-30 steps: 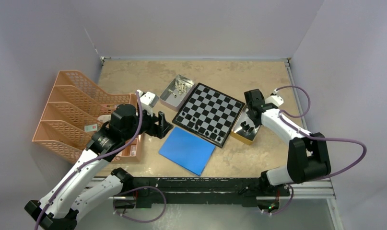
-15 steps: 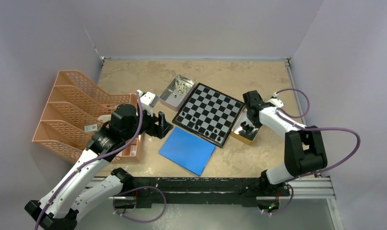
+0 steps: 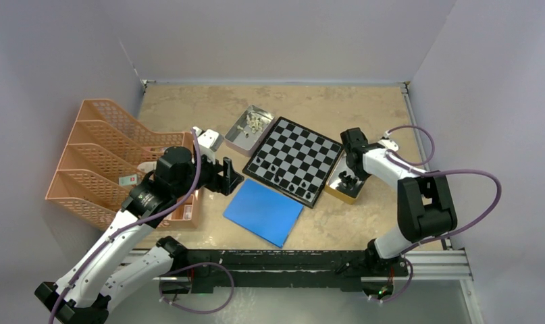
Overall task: Set up the chess pieces on the board
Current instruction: Pick up the chess piece from the storage box.
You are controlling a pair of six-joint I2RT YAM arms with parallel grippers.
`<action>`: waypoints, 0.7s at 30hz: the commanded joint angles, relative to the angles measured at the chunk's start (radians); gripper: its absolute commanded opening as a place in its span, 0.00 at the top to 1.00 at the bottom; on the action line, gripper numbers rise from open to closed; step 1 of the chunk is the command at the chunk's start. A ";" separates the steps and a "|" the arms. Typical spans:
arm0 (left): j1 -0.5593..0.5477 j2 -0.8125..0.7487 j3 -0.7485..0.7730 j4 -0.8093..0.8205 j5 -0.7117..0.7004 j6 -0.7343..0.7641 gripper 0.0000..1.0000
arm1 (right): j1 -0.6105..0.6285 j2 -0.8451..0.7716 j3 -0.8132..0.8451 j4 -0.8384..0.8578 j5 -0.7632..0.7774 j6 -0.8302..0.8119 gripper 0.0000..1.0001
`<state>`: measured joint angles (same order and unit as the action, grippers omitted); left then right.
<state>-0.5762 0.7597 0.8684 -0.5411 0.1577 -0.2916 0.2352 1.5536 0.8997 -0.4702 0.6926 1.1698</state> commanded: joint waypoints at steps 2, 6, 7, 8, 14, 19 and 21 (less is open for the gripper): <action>0.003 0.000 -0.003 0.029 0.009 0.019 0.27 | -0.003 0.007 0.029 -0.011 0.062 0.038 0.64; 0.004 0.003 -0.003 0.029 0.009 0.019 0.27 | -0.003 0.019 0.028 -0.008 0.073 0.041 0.64; 0.003 0.002 -0.003 0.028 0.007 0.019 0.27 | -0.003 0.020 0.028 -0.007 0.076 0.042 0.64; 0.003 0.003 -0.002 0.029 0.007 0.020 0.27 | -0.003 0.022 0.028 -0.005 0.079 0.043 0.64; 0.003 0.007 -0.003 0.029 0.011 0.020 0.27 | -0.003 0.007 0.015 -0.004 0.094 0.059 0.70; 0.003 0.010 -0.003 0.029 0.014 0.020 0.27 | -0.002 0.006 0.006 0.002 0.086 0.065 0.70; 0.004 0.009 -0.003 0.029 0.014 0.020 0.27 | -0.003 0.009 0.005 0.013 0.079 0.062 0.70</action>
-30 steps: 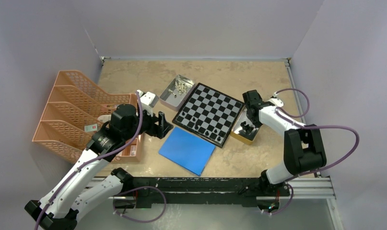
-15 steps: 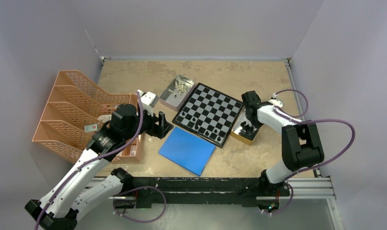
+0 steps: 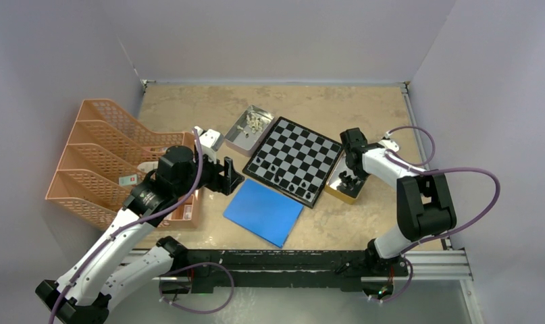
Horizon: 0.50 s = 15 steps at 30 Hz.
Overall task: Set up the chess pieces on the board
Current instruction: Pick up the chess piece from the storage box.
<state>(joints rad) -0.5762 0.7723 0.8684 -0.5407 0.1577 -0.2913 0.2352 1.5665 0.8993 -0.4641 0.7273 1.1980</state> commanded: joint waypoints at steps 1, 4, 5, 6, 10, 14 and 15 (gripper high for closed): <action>0.004 -0.005 -0.003 0.026 0.012 0.020 0.27 | -0.003 -0.001 0.006 0.010 0.041 0.031 0.69; 0.003 -0.008 -0.003 0.024 0.008 0.018 0.27 | -0.004 0.010 0.016 0.009 0.039 0.031 0.69; 0.003 -0.009 -0.003 0.025 0.007 0.018 0.27 | -0.004 0.012 0.018 0.010 0.037 0.031 0.69; 0.003 -0.009 -0.003 0.025 0.007 0.018 0.27 | -0.004 0.015 0.018 0.009 0.036 0.031 0.69; 0.004 -0.008 -0.003 0.024 0.007 0.018 0.27 | -0.003 0.024 0.014 0.016 0.021 0.031 0.69; 0.004 -0.006 -0.003 0.024 0.009 0.020 0.27 | -0.003 0.024 0.006 0.026 0.016 0.027 0.71; 0.004 -0.003 -0.003 0.026 0.009 0.020 0.27 | -0.004 0.024 0.004 0.028 0.014 0.027 0.72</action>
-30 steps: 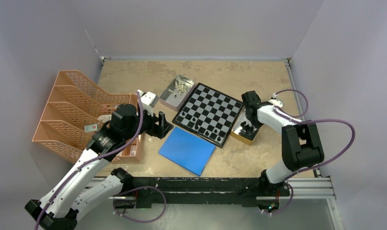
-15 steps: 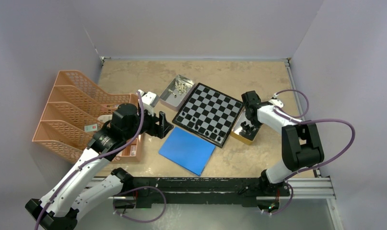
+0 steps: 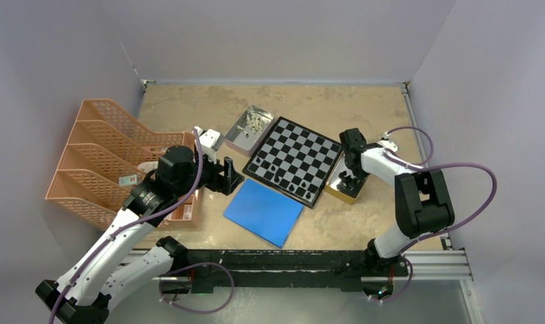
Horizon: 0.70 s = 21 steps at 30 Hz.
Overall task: Set up the chess pieces on the board
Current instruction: Pick up the chess piece from the storage box.
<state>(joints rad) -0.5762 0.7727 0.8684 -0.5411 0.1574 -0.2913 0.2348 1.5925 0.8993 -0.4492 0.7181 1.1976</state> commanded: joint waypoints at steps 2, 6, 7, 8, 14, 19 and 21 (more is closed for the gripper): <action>0.003 -0.001 -0.002 0.026 0.012 0.020 0.27 | -0.003 -0.002 0.007 0.016 0.024 0.022 0.74; 0.004 0.000 -0.003 0.024 0.011 0.020 0.28 | -0.003 -0.006 0.017 0.019 0.026 0.003 0.80; 0.003 -0.002 -0.003 0.024 0.011 0.020 0.27 | -0.003 -0.008 0.022 0.018 0.028 -0.003 0.81; 0.004 -0.003 -0.003 0.024 0.010 0.020 0.28 | -0.003 -0.010 0.027 0.020 0.034 -0.012 0.83; 0.004 -0.011 -0.003 0.023 -0.004 0.018 0.28 | -0.003 -0.034 0.045 0.017 0.046 -0.061 1.00; 0.004 -0.019 0.006 0.011 -0.022 0.017 0.28 | -0.002 -0.057 0.058 0.007 0.039 -0.087 1.00; 0.004 -0.030 0.007 0.006 -0.033 0.017 0.28 | -0.002 -0.071 0.069 0.000 0.037 -0.101 1.00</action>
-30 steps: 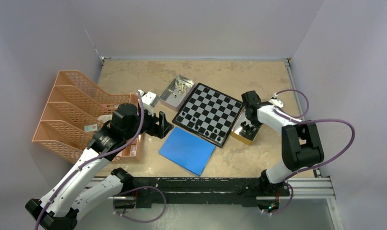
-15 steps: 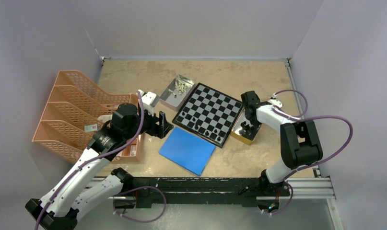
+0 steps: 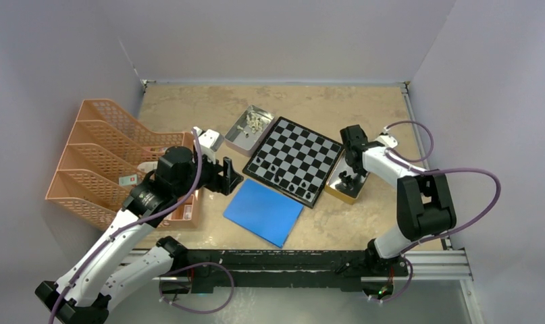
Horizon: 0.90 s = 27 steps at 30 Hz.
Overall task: Set up the chess pieces on the board
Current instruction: Pick up the chess piece from the storage box.
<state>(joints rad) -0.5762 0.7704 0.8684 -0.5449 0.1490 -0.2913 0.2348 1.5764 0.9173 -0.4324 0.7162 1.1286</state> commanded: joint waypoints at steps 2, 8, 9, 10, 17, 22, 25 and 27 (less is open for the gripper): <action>0.004 -0.041 0.008 0.004 -0.040 0.016 0.28 | -0.003 -0.075 0.067 -0.030 0.037 -0.043 1.00; 0.004 -0.087 0.009 0.002 -0.114 0.007 0.28 | 0.000 -0.183 0.127 -0.021 0.011 -0.144 1.00; 0.003 -0.096 0.008 0.003 -0.120 0.007 0.28 | 0.000 -0.206 0.127 0.008 -0.016 -0.188 1.00; 0.004 -0.102 0.008 0.004 -0.125 0.007 0.28 | 0.000 -0.228 0.126 0.038 -0.047 -0.231 1.00; 0.004 -0.163 0.011 -0.008 -0.218 -0.009 0.28 | 0.049 -0.374 0.071 0.280 -0.340 -0.464 1.00; 0.005 -0.237 0.008 -0.006 -0.298 -0.026 0.27 | 0.172 -0.406 0.057 0.426 -0.529 -0.598 1.00; 0.004 -0.275 0.002 -0.003 -0.327 -0.033 0.27 | 0.294 -0.344 0.098 0.465 -0.529 -0.633 1.00; 0.004 -0.290 0.001 -0.001 -0.331 -0.037 0.26 | 0.362 -0.291 0.125 0.482 -0.541 -0.650 1.00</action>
<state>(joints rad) -0.5762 0.5068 0.8684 -0.5709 -0.1253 -0.3065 0.4873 1.2095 0.9833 -0.0563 0.2607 0.5797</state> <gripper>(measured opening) 0.732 0.142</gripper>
